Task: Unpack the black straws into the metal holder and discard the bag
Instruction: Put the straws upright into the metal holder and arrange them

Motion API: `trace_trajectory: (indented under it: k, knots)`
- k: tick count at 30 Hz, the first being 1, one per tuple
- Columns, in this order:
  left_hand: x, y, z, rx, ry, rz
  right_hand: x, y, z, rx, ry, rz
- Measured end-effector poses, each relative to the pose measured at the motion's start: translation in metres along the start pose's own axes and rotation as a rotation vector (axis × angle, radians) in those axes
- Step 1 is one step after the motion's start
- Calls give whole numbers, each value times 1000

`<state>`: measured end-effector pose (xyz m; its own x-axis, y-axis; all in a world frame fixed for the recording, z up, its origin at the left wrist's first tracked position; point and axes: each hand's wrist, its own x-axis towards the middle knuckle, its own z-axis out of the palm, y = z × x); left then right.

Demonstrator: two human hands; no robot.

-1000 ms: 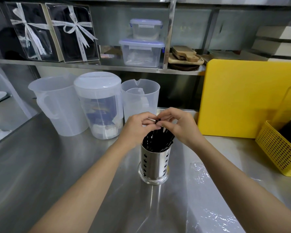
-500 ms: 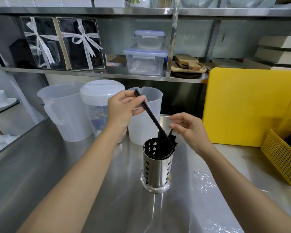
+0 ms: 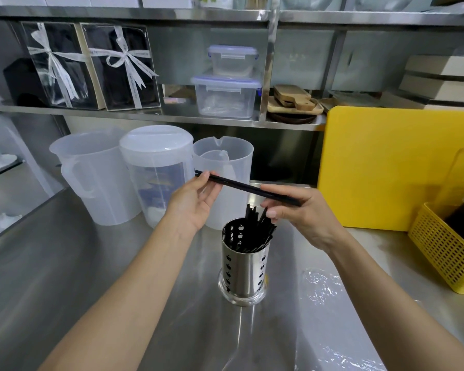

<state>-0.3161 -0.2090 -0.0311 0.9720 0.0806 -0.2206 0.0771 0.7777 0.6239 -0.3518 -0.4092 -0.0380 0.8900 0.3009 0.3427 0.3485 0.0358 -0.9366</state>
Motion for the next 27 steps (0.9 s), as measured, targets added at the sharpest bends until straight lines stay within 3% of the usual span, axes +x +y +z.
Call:
trace_trajectory:
  k: [2, 6, 9, 13, 16, 25, 27]
  knots:
    - [0, -8, -2, -1, 24, -66, 1, -2, 2, 36, 70, -60]
    - [-6, -27, -7, 218, 5, -219, 3, -9, 5, -55, 415, -203]
    - [-4, -36, -15, 306, 47, -187, 3, -14, 7, -236, 500, -309]
    - [-1, -35, -24, 395, 80, -121, -2, -18, 8, -547, 488, -448]
    - [0, -33, -30, 453, 103, -69, -5, -21, 14, -626, 453, -478]
    - [-11, -28, -35, 606, 82, 90, 9, 11, 27, -758, 167, -108]
    - [-16, -27, -31, 673, 41, 139, 14, 26, 28, -916, 106, 3]
